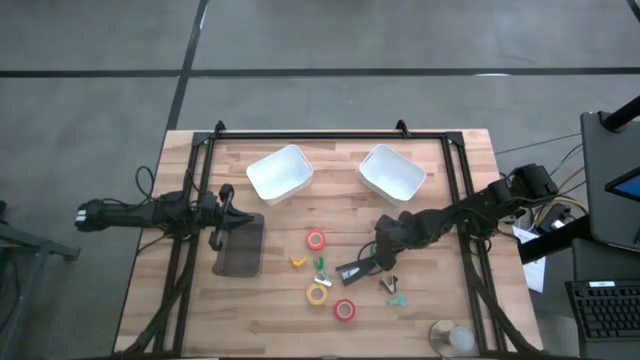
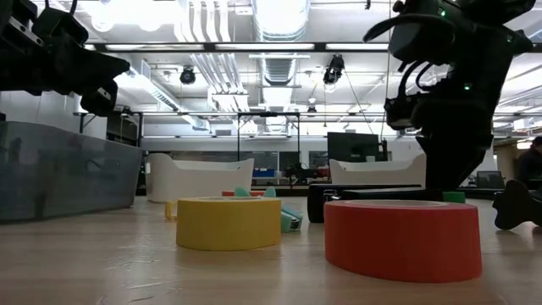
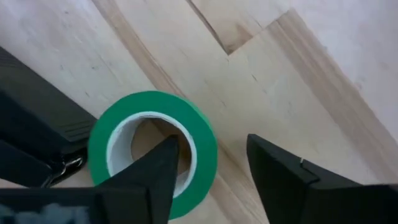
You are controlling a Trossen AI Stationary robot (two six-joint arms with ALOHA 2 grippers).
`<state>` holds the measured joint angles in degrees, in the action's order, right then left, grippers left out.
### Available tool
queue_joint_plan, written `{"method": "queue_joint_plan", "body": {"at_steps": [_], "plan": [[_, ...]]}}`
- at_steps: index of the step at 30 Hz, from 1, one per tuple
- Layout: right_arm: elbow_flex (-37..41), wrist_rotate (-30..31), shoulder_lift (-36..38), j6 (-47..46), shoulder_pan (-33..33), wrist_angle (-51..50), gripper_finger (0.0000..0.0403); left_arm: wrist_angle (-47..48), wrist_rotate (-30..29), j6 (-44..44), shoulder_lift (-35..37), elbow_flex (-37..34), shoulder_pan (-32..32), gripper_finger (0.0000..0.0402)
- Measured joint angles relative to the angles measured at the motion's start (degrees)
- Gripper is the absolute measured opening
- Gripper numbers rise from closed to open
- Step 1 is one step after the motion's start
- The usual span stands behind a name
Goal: Pick and place Stapler, Stapler remover, tape
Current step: Put the green tape into the right white bin
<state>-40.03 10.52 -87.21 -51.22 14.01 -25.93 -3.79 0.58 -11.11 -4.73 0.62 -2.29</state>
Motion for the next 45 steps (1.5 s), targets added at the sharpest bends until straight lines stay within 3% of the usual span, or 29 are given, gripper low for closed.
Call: {"method": "queue_joint_plan", "body": {"at_steps": [13,19,24,37,45], "plan": [[-4.9,0.1,0.5,8.5,-1.2,-0.6,0.0063,0.0,0.0,0.0,0.0,0.0,0.0,0.0012],[-5.2,-0.1,0.5,10.4,-1.2,-0.6,0.0039,0.0,0.0,0.0,0.0,0.0,0.0,0.0012],[-5.1,-0.1,0.5,9.5,-1.3,-0.7,0.0055,0.0,0.0,0.0,0.0,0.0,0.0,0.0012],[-3.6,0.1,-3.1,8.3,-1.3,-0.6,0.0172,0.0,0.0,0.0,0.0,0.0,0.0,0.0012],[-3.8,1.3,-6.1,8.0,-1.3,1.1,0.0167,0.0,0.0,0.0,0.0,0.0,0.0,0.0012]]}}
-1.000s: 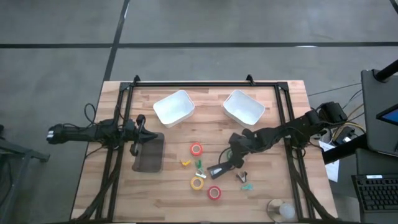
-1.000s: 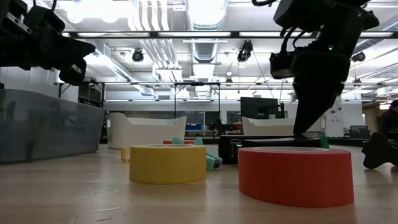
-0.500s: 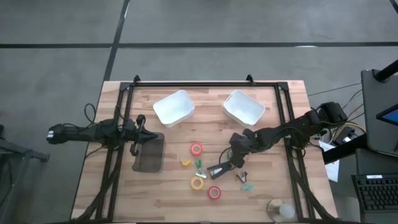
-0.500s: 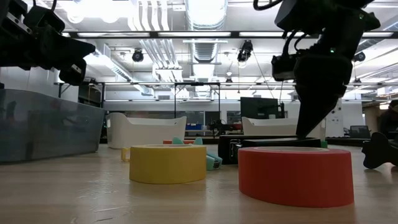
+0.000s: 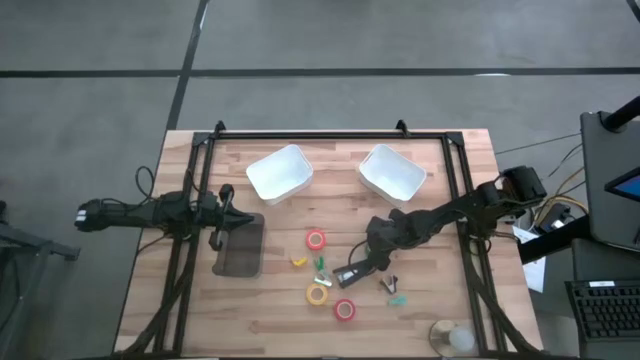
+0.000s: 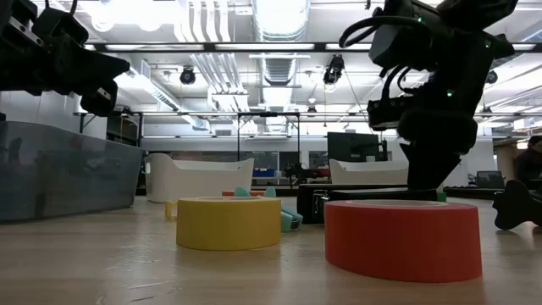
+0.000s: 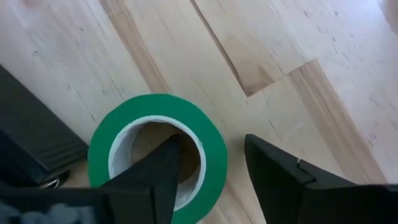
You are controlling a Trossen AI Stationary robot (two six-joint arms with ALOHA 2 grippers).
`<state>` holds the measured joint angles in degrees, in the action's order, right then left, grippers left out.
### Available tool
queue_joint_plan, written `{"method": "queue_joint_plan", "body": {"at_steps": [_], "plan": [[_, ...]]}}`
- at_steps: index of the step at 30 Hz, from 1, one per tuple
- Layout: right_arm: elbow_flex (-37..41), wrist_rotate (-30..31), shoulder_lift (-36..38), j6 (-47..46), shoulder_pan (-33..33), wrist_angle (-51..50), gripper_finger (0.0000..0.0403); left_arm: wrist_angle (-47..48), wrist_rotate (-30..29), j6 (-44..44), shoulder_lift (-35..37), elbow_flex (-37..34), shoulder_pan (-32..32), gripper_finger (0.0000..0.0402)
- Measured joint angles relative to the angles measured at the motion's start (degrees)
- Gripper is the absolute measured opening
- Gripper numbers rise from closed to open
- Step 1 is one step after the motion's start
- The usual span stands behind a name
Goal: Pick and place Stapler, Stapler remover, tape
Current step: Put the green tape into the right white bin
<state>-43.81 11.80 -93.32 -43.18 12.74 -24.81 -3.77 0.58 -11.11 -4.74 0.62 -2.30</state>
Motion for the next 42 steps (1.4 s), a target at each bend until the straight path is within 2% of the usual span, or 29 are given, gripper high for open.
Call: {"method": "queue_joint_plan", "body": {"at_steps": [11,14,17,23,27,29,35,42], "plan": [[0.2,0.9,3.0,3.4,-0.6,-0.4,0.0062,0.0,0.0,0.0,0.0,0.0,0.0,0.0012],[0.0,1.3,4.3,4.5,-1.4,-0.4,0.0045,0.0,0.0,0.0,0.0,0.0,0.0,0.0012],[-0.4,1.3,6.1,6.1,-2.2,-0.5,0.0042,0.0,0.0,0.0,0.0,0.0,0.0,0.0012],[-2.2,1.8,11.5,10.7,-4.7,-0.8,0.0061,0.0,0.0,0.0,0.0,0.0,0.0,0.0012],[-3.5,8.1,16.2,13.4,-7.5,-3.4,0.0063,0.0,0.0,0.0,0.0,0.0,0.0,0.0012],[-3.5,10.9,18.5,13.6,-9.9,-4.6,0.006,0.0,0.0,0.0,0.0,0.0,0.0,0.0012],[-2.5,13.7,23.1,10.0,-20.0,-10.1,0.0056,0.0,0.0,0.0,0.0,0.0,0.0,0.0012],[-0.6,13.5,21.5,7.0,-29.5,-13.1,0.0066,0.0,0.0,0.0,0.0,0.0,0.0,0.0012]]}}
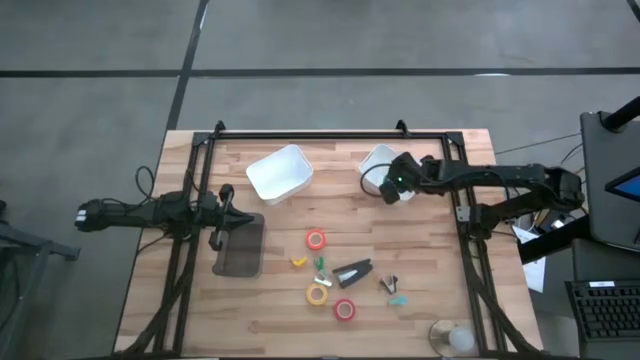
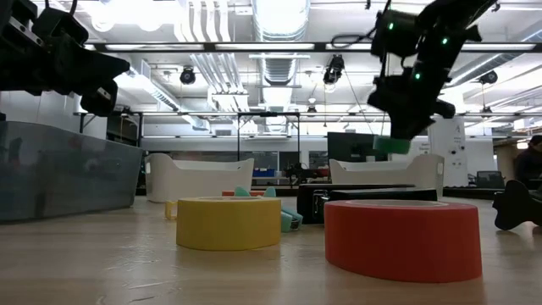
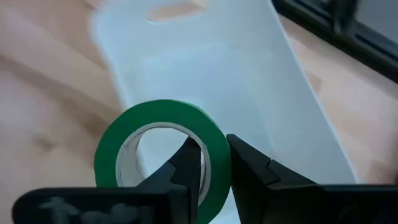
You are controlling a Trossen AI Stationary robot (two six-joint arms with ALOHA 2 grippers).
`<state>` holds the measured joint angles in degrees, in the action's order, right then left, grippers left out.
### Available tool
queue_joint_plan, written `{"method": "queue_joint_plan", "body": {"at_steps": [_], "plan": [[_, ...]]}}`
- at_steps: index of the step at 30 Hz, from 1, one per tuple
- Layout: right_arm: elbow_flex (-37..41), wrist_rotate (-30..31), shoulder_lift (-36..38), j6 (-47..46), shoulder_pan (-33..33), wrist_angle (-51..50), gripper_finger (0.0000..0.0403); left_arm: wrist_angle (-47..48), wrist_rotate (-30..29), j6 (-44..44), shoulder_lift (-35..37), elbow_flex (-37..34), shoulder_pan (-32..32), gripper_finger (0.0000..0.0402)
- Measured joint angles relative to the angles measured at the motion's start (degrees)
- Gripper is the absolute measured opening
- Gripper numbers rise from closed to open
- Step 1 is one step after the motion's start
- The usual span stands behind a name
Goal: Pick and place Stapler, Stapler remover, tape
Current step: Put the green tape into the right white bin
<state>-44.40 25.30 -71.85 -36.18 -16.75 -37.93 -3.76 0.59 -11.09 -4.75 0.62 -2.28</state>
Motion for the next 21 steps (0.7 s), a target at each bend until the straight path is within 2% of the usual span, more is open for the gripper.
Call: {"method": "queue_joint_plan", "body": {"at_steps": [11,21], "plan": [[0.0,-0.3,-9.9,0.7,-5.3,-0.9,0.0065,0.0,0.0,0.0,0.0,0.0,0.0,0.0012],[0.0,2.0,-13.8,0.7,-5.3,-0.9,0.0108,0.0,0.0,0.0,0.0,0.0,0.0,0.0012]]}}
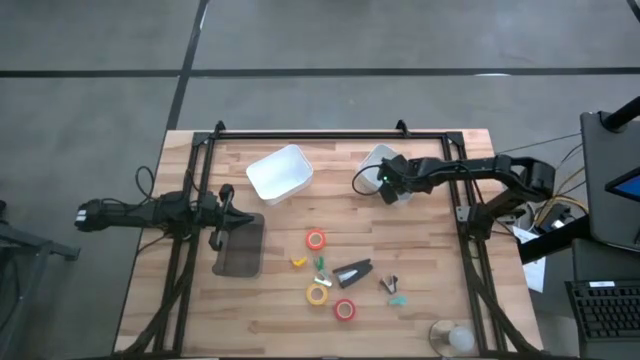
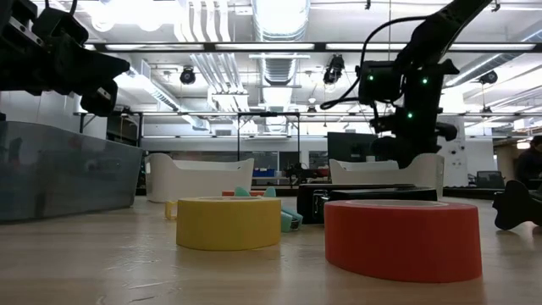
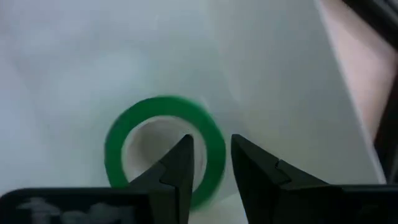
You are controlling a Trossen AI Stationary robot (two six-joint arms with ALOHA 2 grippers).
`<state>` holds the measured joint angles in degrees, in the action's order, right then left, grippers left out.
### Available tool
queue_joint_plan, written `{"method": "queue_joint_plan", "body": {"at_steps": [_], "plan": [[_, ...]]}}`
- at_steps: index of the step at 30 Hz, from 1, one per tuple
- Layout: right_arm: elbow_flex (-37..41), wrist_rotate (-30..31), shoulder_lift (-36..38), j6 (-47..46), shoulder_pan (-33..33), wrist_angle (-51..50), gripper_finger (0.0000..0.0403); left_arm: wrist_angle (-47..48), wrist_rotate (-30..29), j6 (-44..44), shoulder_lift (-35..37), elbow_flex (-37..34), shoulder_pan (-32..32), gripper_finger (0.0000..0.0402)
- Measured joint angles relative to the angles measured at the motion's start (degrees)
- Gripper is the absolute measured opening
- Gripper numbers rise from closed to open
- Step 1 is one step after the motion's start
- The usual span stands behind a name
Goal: Pick and place Stapler, Stapler remover, tape
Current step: Put the green tape into the right white bin, then put the red tape into the right white bin
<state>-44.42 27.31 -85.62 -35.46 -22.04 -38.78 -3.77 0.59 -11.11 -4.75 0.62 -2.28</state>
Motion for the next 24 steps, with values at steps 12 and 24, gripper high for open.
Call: {"method": "queue_joint_plan", "body": {"at_steps": [12,24], "plan": [[-2.3,-3.9,6.8,0.0,1.9,0.5,0.0187,0.0,0.0,0.0,0.0,0.0,0.0,0.0012],[-2.9,-20.4,6.7,12.3,30.1,25.6,0.0194,0.0,0.0,0.0,0.0,0.0,0.0,0.0012]]}}
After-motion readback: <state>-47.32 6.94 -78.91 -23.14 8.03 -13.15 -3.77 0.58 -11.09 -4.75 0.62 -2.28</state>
